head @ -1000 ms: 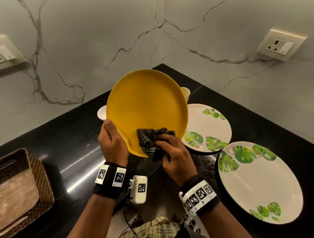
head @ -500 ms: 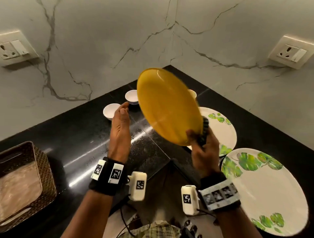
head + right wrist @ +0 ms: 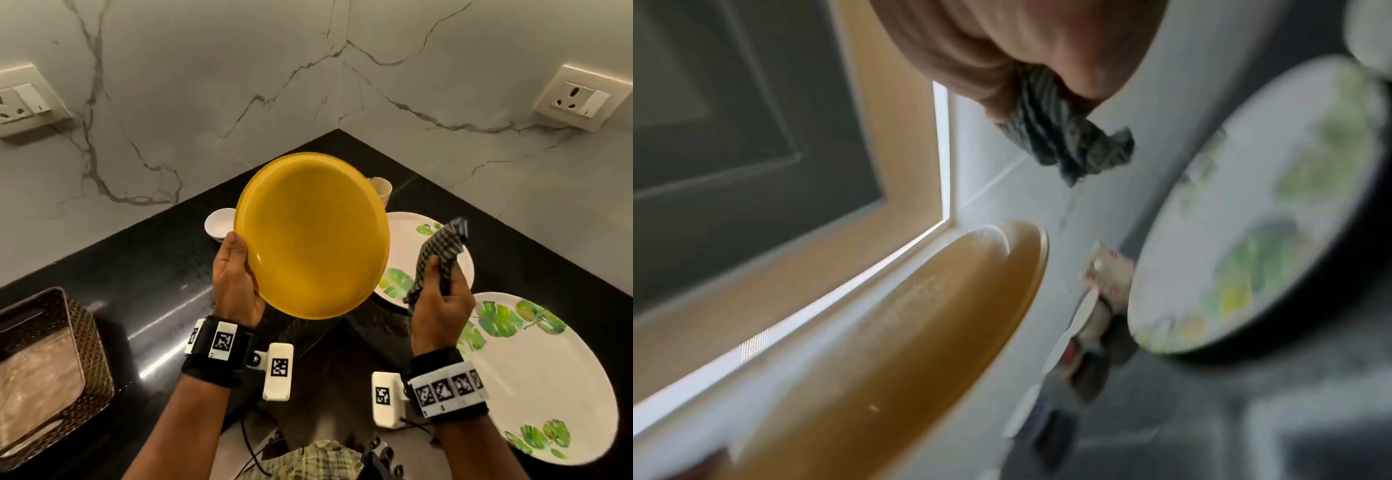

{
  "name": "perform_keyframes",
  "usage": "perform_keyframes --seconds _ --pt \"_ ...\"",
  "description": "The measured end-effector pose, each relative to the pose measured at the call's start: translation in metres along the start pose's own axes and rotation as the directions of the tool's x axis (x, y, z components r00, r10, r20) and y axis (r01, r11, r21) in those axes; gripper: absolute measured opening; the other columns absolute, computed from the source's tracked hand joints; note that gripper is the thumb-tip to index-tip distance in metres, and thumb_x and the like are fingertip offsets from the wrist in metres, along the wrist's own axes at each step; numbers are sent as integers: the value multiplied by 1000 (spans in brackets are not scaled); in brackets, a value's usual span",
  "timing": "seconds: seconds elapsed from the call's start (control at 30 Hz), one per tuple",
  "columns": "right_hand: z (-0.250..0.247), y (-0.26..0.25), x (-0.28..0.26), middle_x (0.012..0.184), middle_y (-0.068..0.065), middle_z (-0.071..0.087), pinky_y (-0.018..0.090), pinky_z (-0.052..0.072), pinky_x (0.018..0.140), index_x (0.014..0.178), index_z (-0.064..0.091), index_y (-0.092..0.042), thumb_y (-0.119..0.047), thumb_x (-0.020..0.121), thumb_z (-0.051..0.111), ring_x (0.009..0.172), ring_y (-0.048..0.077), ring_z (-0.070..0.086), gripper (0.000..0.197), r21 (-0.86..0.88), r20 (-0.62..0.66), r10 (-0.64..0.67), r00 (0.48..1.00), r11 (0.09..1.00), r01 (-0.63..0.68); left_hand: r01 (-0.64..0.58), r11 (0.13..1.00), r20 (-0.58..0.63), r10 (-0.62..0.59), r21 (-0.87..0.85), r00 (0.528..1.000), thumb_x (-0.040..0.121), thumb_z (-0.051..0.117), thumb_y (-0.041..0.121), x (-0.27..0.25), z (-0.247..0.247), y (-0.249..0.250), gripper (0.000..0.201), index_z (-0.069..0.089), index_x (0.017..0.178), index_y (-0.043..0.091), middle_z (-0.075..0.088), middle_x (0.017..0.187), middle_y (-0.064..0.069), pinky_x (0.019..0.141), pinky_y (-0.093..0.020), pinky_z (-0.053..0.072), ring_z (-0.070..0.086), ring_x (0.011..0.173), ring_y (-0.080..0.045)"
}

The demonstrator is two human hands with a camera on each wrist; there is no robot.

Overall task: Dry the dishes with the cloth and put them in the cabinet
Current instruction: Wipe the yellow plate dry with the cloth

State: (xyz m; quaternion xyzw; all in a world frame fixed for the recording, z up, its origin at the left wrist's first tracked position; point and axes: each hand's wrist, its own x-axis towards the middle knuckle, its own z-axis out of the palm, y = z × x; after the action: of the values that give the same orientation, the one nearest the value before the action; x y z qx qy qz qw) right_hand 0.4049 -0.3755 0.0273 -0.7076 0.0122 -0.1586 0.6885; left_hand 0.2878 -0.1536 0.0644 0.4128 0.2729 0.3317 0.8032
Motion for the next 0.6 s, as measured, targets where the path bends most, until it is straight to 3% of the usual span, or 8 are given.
perform_keyframes --seconds 0.03,0.1,0.17,0.23,0.33,0.4,0.53,0.6 --pt "-2 -3 -1 126 7 69 50 53 101 131 66 -11 -24 99 61 117 21 65 34 -87 99 -192 976 976 201 3 1000 -1 -3 5 1000 109 36 33 -2 2 -1 42 47 146 15 64 136 -16 96 -58 55 62 124 -37" --pt "0 -17 -13 141 14 58 45 48 108 137 60 -9 -19 99 60 130 28 57 39 -44 444 -501 743 816 576 15 1000 4 -15 23 1000 110 36 30 -8 11 -8 34 54 135 15 65 133 -16 93 -53 58 65 116 -35" --pt "10 -27 -37 152 19 46 49 39 115 142 57 -12 -32 97 63 138 35 46 50 61 720 -574 391 613 788 18 998 16 -19 61 1000 110 39 27 -16 22 -13 31 57 127 9 67 122 -18 89 -44 59 67 106 -30" --pt "22 -30 -60 161 21 30 50 24 123 150 47 -22 -52 97 56 148 38 31 62 8 831 -500 242 446 895 -3 994 43 -2 107 999 109 41 22 -20 27 -16 24 59 122 12 69 106 -8 73 -21 59 71 87 -7" --pt "27 -26 -65 168 16 14 51 12 126 156 34 -32 -53 102 42 156 32 10 58 -98 835 -470 287 386 917 -46 992 127 32 114 991 109 42 27 -23 28 -19 25 66 107 23 68 100 -4 74 -26 57 66 87 -13" --pt "23 -19 -50 169 11 8 54 14 126 158 29 -33 -48 104 40 157 28 4 57 -134 813 -451 369 472 872 -162 971 206 125 174 971 107 44 34 -26 25 -18 30 64 87 23 60 81 -4 65 -32 50 55 73 -18" --pt "17 0 -2 170 -11 -6 60 11 125 160 7 -42 -46 106 33 157 14 -6 61 -252 639 -201 743 858 448 -323 906 283 245 274 927 103 45 43 -38 21 -13 40 56 84 10 42 71 -25 55 -34 38 38 61 -27" --pt "15 4 12 169 -15 -2 62 11 124 160 3 -44 -50 104 32 157 12 -3 63 -246 542 -97 834 931 268 -345 906 287 271 246 919 103 46 46 -45 20 -13 48 51 85 1 38 71 -30 56 -36 37 36 60 -29"
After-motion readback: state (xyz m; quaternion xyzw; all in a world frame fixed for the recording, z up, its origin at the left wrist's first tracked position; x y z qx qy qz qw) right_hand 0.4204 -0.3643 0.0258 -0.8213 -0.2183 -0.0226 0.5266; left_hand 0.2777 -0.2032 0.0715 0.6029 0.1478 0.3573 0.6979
